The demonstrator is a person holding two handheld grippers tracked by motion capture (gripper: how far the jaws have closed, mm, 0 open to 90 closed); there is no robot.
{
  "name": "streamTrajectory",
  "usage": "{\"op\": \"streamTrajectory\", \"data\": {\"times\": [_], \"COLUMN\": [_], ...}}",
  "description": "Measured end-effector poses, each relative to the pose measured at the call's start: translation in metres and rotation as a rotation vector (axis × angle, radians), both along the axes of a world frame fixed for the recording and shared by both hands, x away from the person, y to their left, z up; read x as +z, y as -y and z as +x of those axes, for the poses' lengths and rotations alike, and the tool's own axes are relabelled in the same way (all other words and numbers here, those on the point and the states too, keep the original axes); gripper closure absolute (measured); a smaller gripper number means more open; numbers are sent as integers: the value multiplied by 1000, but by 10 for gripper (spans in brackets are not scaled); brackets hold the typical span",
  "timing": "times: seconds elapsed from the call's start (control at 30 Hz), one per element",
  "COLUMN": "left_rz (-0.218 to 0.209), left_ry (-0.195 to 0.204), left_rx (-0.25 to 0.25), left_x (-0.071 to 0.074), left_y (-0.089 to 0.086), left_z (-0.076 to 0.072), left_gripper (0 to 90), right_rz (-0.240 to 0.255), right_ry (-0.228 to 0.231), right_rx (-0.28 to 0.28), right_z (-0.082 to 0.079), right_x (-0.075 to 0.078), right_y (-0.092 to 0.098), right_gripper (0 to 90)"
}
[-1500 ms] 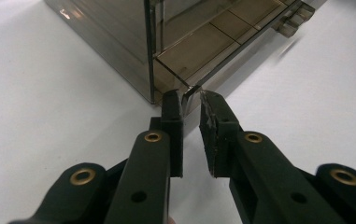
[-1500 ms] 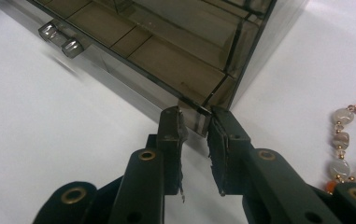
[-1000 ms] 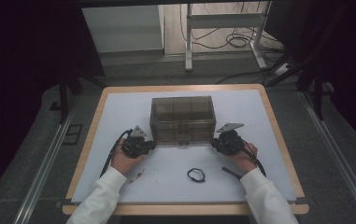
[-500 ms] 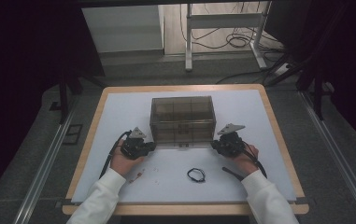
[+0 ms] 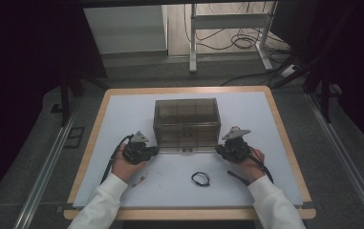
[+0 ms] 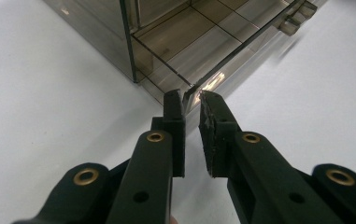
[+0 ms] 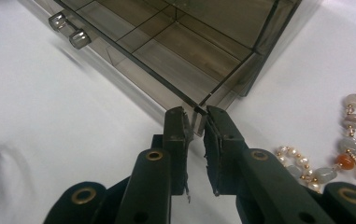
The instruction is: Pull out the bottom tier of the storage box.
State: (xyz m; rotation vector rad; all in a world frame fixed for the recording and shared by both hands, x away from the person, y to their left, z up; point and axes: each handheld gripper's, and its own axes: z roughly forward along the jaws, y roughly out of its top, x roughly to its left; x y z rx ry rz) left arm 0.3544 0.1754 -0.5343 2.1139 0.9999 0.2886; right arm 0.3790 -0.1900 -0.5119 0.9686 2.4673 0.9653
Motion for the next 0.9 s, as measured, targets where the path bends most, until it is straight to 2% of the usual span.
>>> {"op": "streamTrajectory", "data": {"times": [0.4,0.9], "left_rz": [4,-12], "left_ry": [-1,-19], "left_rx": [-18,-37], "left_x": [1,-1], "left_y": [0,0], "left_z": [-6,-20], "left_gripper": [812,812], "right_rz": [9,28], "right_ry": [-6,-20], "right_rx": [6,22], "right_z": [-6,-18], "right_x": [1,0], "right_y": [2,8], "right_gripper": [791,787]}}
